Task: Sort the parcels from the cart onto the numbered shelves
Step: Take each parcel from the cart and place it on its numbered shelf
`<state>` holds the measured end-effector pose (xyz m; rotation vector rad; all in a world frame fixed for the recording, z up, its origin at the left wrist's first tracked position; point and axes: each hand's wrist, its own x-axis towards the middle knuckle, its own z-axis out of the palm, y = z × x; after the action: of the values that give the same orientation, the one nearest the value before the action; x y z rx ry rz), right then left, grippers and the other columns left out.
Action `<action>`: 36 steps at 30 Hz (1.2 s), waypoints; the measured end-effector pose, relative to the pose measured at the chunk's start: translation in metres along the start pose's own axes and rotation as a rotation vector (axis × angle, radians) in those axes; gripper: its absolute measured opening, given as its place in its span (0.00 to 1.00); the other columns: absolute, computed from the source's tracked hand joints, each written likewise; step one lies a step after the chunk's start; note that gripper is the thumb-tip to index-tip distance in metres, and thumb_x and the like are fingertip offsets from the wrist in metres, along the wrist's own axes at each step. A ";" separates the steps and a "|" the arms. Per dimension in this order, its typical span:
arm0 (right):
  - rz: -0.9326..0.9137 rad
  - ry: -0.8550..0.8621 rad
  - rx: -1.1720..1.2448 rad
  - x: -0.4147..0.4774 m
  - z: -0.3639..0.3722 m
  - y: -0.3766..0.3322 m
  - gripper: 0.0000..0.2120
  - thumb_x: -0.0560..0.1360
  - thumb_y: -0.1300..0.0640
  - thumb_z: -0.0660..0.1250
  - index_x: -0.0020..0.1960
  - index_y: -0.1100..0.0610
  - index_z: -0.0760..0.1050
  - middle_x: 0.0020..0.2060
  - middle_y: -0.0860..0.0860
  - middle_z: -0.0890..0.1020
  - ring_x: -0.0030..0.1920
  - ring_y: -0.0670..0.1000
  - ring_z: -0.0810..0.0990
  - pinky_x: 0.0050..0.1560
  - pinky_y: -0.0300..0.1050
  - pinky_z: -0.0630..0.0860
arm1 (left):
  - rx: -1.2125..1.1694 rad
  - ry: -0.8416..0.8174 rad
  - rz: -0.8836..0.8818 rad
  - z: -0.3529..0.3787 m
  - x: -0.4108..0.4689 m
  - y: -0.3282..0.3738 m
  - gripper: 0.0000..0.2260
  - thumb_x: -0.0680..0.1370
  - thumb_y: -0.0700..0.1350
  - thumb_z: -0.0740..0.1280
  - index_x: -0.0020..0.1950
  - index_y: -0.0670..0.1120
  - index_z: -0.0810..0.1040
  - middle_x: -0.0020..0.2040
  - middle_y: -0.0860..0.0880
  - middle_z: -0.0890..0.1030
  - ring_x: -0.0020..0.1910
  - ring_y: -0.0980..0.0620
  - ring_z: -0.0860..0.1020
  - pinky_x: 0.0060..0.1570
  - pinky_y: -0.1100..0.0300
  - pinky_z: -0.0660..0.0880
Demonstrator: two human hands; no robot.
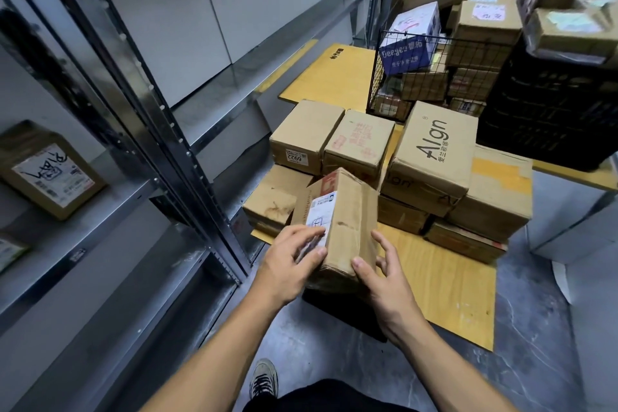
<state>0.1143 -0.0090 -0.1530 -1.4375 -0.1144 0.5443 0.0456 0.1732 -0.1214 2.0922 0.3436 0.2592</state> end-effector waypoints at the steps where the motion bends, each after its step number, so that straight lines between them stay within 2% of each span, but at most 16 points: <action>1: -0.017 0.010 0.011 0.000 -0.001 0.001 0.28 0.71 0.48 0.77 0.64 0.30 0.70 0.67 0.52 0.74 0.64 0.54 0.79 0.64 0.61 0.77 | -0.004 0.023 -0.031 0.002 0.002 0.003 0.18 0.76 0.57 0.69 0.65 0.54 0.77 0.61 0.59 0.72 0.61 0.66 0.69 0.59 0.71 0.62; 5: -0.088 -0.004 0.054 -0.002 -0.008 -0.001 0.28 0.71 0.52 0.77 0.66 0.32 0.71 0.67 0.50 0.75 0.62 0.50 0.81 0.64 0.55 0.78 | -0.031 0.033 -0.183 0.006 0.003 0.003 0.32 0.65 0.69 0.70 0.68 0.65 0.68 0.67 0.59 0.65 0.66 0.61 0.63 0.63 0.63 0.58; 6: -0.095 -0.011 0.056 -0.003 -0.010 -0.001 0.29 0.71 0.53 0.76 0.66 0.32 0.71 0.67 0.49 0.75 0.62 0.48 0.81 0.63 0.52 0.79 | -0.050 0.015 -0.198 0.007 0.003 0.002 0.35 0.62 0.71 0.68 0.68 0.66 0.67 0.68 0.58 0.64 0.65 0.63 0.63 0.63 0.63 0.58; 9: -0.099 -0.028 0.060 -0.004 -0.012 0.000 0.29 0.71 0.54 0.74 0.67 0.34 0.71 0.66 0.47 0.74 0.61 0.44 0.80 0.58 0.43 0.80 | -0.078 -0.016 -0.184 0.006 0.000 -0.001 0.39 0.60 0.73 0.67 0.70 0.66 0.66 0.68 0.59 0.66 0.60 0.79 0.61 0.59 0.70 0.60; 11: -0.108 -0.041 0.073 -0.005 -0.013 0.001 0.29 0.74 0.56 0.75 0.69 0.36 0.70 0.69 0.48 0.74 0.65 0.47 0.79 0.63 0.48 0.78 | -0.077 0.015 -0.176 0.004 -0.005 -0.004 0.33 0.61 0.72 0.69 0.65 0.71 0.67 0.63 0.64 0.68 0.57 0.82 0.62 0.57 0.74 0.61; 13: -0.119 -0.079 0.056 -0.003 -0.014 0.000 0.26 0.76 0.55 0.72 0.68 0.35 0.72 0.70 0.47 0.74 0.68 0.50 0.76 0.68 0.52 0.74 | -0.075 0.050 -0.176 0.000 -0.010 -0.006 0.28 0.62 0.70 0.71 0.60 0.76 0.68 0.59 0.68 0.70 0.56 0.81 0.65 0.52 0.78 0.63; 15: -0.129 -0.128 -0.015 -0.001 -0.013 -0.002 0.23 0.78 0.54 0.69 0.68 0.34 0.73 0.71 0.46 0.74 0.70 0.48 0.74 0.70 0.51 0.72 | -0.086 0.080 -0.167 -0.006 -0.014 -0.010 0.27 0.62 0.68 0.73 0.59 0.77 0.68 0.59 0.66 0.72 0.58 0.77 0.67 0.51 0.78 0.64; 18: -0.157 -0.159 -0.209 0.001 -0.008 -0.008 0.24 0.77 0.53 0.65 0.68 0.31 0.72 0.72 0.47 0.73 0.74 0.47 0.68 0.75 0.58 0.64 | -0.047 0.159 -0.134 -0.018 -0.026 -0.017 0.28 0.61 0.68 0.73 0.58 0.78 0.67 0.60 0.62 0.70 0.60 0.73 0.68 0.54 0.76 0.65; 21: -0.186 -0.153 -0.319 -0.001 0.003 -0.016 0.21 0.76 0.47 0.64 0.65 0.29 0.72 0.68 0.42 0.74 0.68 0.40 0.72 0.73 0.55 0.68 | -0.003 0.232 -0.091 -0.033 -0.043 -0.022 0.29 0.63 0.66 0.73 0.61 0.76 0.67 0.61 0.61 0.68 0.61 0.70 0.68 0.55 0.79 0.64; 24: -0.199 -0.227 -0.318 -0.006 0.027 -0.020 0.22 0.75 0.44 0.64 0.69 0.39 0.72 0.66 0.46 0.76 0.64 0.44 0.77 0.67 0.58 0.74 | 0.039 0.316 -0.091 -0.050 -0.064 -0.024 0.29 0.64 0.64 0.72 0.64 0.69 0.69 0.62 0.59 0.67 0.63 0.68 0.68 0.56 0.79 0.63; 26: -0.198 -0.312 -0.304 -0.011 0.048 -0.021 0.25 0.74 0.44 0.65 0.71 0.41 0.69 0.65 0.46 0.77 0.64 0.44 0.77 0.65 0.56 0.76 | 0.071 0.381 -0.096 -0.060 -0.082 -0.027 0.29 0.66 0.60 0.73 0.65 0.67 0.69 0.63 0.58 0.66 0.63 0.69 0.66 0.58 0.79 0.62; 29: -0.202 -0.417 -0.311 -0.026 0.083 -0.019 0.29 0.74 0.44 0.71 0.71 0.35 0.63 0.65 0.44 0.76 0.63 0.38 0.77 0.62 0.44 0.78 | 0.161 0.456 -0.097 -0.079 -0.114 -0.031 0.29 0.69 0.55 0.75 0.68 0.62 0.71 0.61 0.58 0.64 0.63 0.72 0.64 0.57 0.81 0.58; 30: -0.207 -0.438 -0.321 -0.033 0.094 -0.018 0.30 0.74 0.45 0.73 0.70 0.32 0.62 0.65 0.43 0.76 0.63 0.38 0.77 0.62 0.44 0.78 | 0.188 0.479 -0.100 -0.085 -0.126 -0.033 0.29 0.69 0.54 0.75 0.69 0.59 0.71 0.61 0.59 0.63 0.62 0.72 0.63 0.57 0.82 0.58; 33: -0.225 -0.453 -0.347 -0.056 0.128 -0.011 0.33 0.70 0.44 0.76 0.67 0.27 0.62 0.61 0.40 0.79 0.62 0.40 0.79 0.64 0.54 0.77 | 0.249 0.558 -0.129 -0.103 -0.165 -0.035 0.30 0.70 0.54 0.75 0.71 0.57 0.71 0.61 0.62 0.60 0.60 0.69 0.64 0.58 0.82 0.57; 36: -0.239 -0.486 -0.334 -0.093 0.171 -0.005 0.35 0.64 0.40 0.74 0.65 0.25 0.62 0.60 0.43 0.81 0.62 0.46 0.80 0.62 0.60 0.78 | 0.297 0.648 -0.158 -0.125 -0.216 -0.033 0.30 0.70 0.60 0.71 0.71 0.60 0.68 0.61 0.64 0.58 0.64 0.63 0.63 0.61 0.78 0.57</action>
<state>-0.0330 0.1065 -0.1000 -1.5591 -0.7841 0.6891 -0.2012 0.2150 -0.0957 2.2082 0.9767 0.8373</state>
